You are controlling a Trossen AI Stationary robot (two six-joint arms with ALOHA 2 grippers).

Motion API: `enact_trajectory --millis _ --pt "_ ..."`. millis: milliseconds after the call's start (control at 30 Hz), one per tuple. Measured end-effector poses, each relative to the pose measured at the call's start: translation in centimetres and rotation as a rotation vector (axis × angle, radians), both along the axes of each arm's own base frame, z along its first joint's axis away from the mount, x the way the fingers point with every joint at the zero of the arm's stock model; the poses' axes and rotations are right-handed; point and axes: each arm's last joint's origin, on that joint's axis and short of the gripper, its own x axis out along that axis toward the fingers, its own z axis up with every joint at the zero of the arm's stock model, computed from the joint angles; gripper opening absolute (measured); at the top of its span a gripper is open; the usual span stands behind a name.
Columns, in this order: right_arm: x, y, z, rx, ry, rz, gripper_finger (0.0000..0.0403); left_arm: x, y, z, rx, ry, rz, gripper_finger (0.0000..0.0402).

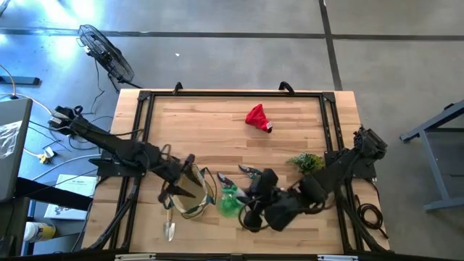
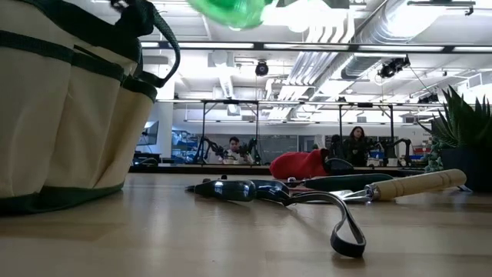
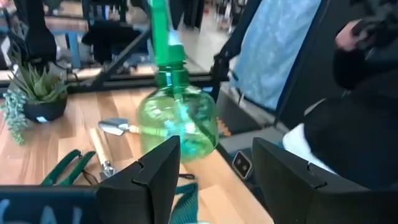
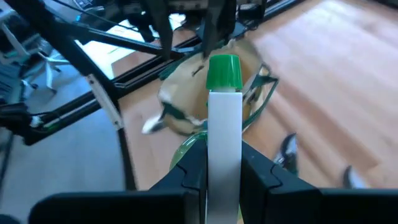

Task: Pick & Place Garden tools in Gardening bag
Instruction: Put the green spray bottle into the brown gardening bag

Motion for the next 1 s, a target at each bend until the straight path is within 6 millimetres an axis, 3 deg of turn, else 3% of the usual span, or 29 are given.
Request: enact_trajectory --millis 233,500,1000 --pt "0.5 -0.7 0.0 -0.047 0.013 0.025 0.0046 3.4 -1.3 1.7 0.073 0.11 -0.004 0.0196" --pt "0.8 -0.6 0.5 -0.129 -0.031 0.058 0.0042 5.6 -2.2 2.5 0.056 0.116 0.001 0.0196" --pt "1.1 -0.8 0.7 -0.168 -0.048 0.082 0.0045 6.4 -2.0 3.1 -0.033 0.056 0.168 0.0196"
